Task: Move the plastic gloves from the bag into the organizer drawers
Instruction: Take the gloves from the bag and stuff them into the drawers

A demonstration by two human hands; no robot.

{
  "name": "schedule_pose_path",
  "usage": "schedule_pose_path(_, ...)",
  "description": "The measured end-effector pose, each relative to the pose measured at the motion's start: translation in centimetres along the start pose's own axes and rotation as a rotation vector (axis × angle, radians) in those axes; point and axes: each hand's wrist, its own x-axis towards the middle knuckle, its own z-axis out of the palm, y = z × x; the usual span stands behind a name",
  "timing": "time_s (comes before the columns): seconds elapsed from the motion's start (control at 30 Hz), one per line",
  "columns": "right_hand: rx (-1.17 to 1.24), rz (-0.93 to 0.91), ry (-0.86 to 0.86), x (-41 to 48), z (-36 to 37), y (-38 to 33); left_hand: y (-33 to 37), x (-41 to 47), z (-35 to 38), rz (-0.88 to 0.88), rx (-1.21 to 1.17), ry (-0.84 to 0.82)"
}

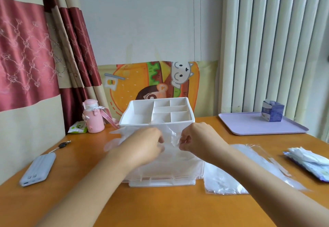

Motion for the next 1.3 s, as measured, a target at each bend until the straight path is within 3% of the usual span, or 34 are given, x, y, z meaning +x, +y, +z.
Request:
schedule_pose_path(0.07, 0.014, 0.005, -0.021, -0.2, -0.4, -0.1, -0.6, 0.7, 0.8, 0.008, 0.064, -0.222)
schedule_pose_path(0.17, 0.053, -0.012, 0.06, -0.2, -1.1, -0.4, -1.5, 1.7, 1.2, 0.076, 0.096, -0.38)
schedule_pose_path(0.23, 0.121, -0.066, 0.082, -0.1, -1.4, -1.2, -1.5, 2.3, 1.2, 0.129, 0.099, -0.406)
schedule_pose_path(0.33, 0.167, -0.078, -0.038, 0.4, -0.8, -2.6, -1.2, 2.5, 1.1, 0.135, 0.068, -0.434)
schedule_pose_path(0.5, -0.025, 0.034, -0.282, 1.3, 0.3, -2.7, -2.4, 2.5, 1.0, 0.112, -0.239, -0.445)
schedule_pose_path(0.57, -0.091, 0.035, -0.345, 1.6, 0.9, -2.6, -2.6, 2.3, 0.9, 0.086, -0.255, -0.422)
schedule_pose_path(0.83, -0.179, 0.004, -0.528, 2.7, 1.9, -3.0, -2.3, -0.2, -1.7, -0.035, -0.021, -0.362)
schedule_pose_path(1.03, -0.228, -0.058, -0.644, 4.0, 2.4, -3.4, -3.2, 1.4, -2.1, -0.062, 0.14, -0.51)
schedule_pose_path(1.3, -0.324, -0.069, -0.665, 4.9, 2.3, -3.3, -3.7, 3.5, -1.2, -0.047, 0.317, -0.679)
